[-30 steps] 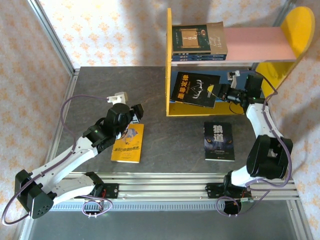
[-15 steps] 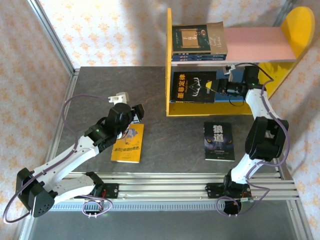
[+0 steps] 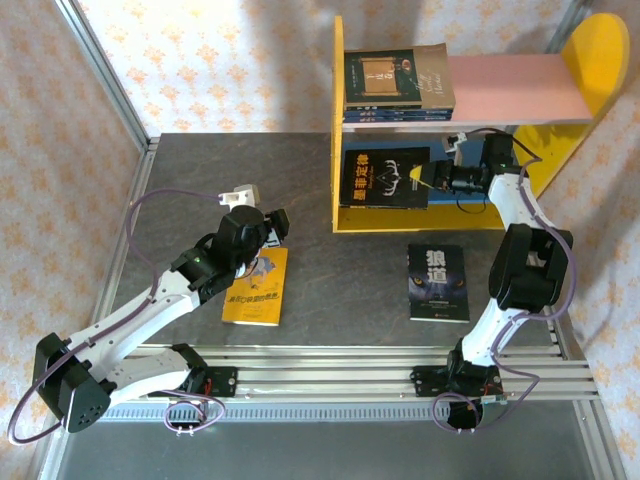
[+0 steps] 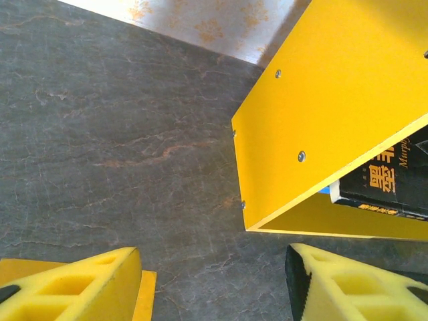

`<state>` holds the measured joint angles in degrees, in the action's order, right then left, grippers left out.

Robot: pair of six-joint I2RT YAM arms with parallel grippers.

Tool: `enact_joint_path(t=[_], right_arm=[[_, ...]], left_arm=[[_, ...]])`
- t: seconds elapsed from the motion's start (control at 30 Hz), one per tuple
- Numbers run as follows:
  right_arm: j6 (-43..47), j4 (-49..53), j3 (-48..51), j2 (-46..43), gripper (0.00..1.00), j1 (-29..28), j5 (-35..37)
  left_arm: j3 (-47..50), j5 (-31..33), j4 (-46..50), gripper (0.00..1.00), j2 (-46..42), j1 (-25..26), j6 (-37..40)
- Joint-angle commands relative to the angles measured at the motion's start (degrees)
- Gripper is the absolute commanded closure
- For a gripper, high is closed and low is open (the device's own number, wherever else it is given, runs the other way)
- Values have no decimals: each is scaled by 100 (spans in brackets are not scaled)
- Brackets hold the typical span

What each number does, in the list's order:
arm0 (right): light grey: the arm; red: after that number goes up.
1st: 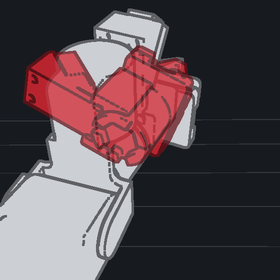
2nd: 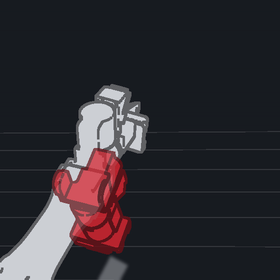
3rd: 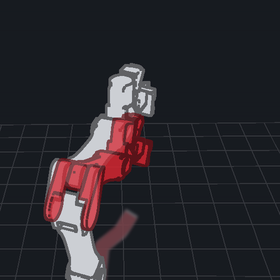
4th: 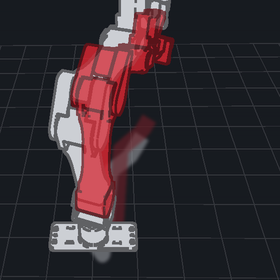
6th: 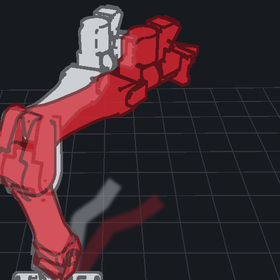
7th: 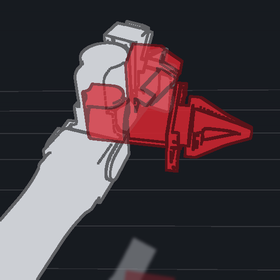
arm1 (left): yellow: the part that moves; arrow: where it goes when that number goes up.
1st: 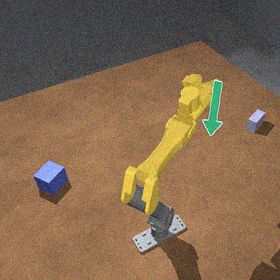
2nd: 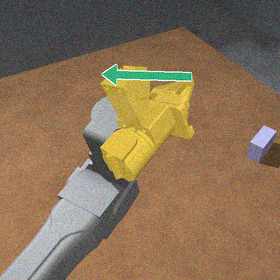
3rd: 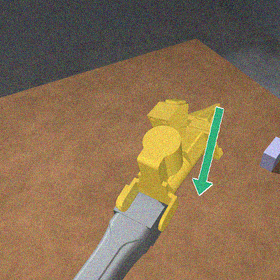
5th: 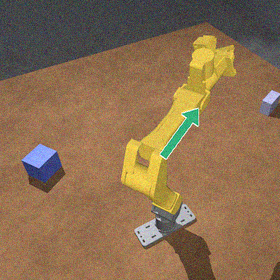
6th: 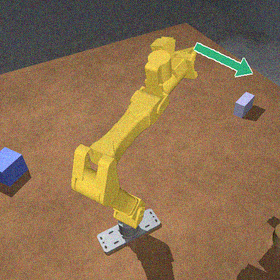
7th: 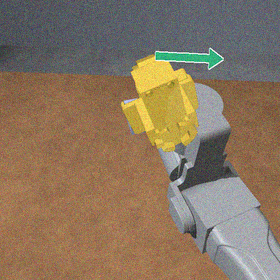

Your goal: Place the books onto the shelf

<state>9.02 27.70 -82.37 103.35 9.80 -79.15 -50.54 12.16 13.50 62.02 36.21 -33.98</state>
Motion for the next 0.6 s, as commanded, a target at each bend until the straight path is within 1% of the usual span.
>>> enact_joint_path(t=[0.0,0.2,0.37,0.57], right_arm=[[-367,-515,-229,61,87,38,51],[-700,-831,-210,159,82,27,317],[-716,-766,-307,260,78,-5,463],[-733,-645,-385,316,53,-112,858]], left_arm=[[-109,-23,-29,41,-3,-52,32],[-107,-30,-49,41,20,-52,31],[-113,-40,-38,41,5,-53,31],[-78,-26,-28,41,-49,-52,29]])
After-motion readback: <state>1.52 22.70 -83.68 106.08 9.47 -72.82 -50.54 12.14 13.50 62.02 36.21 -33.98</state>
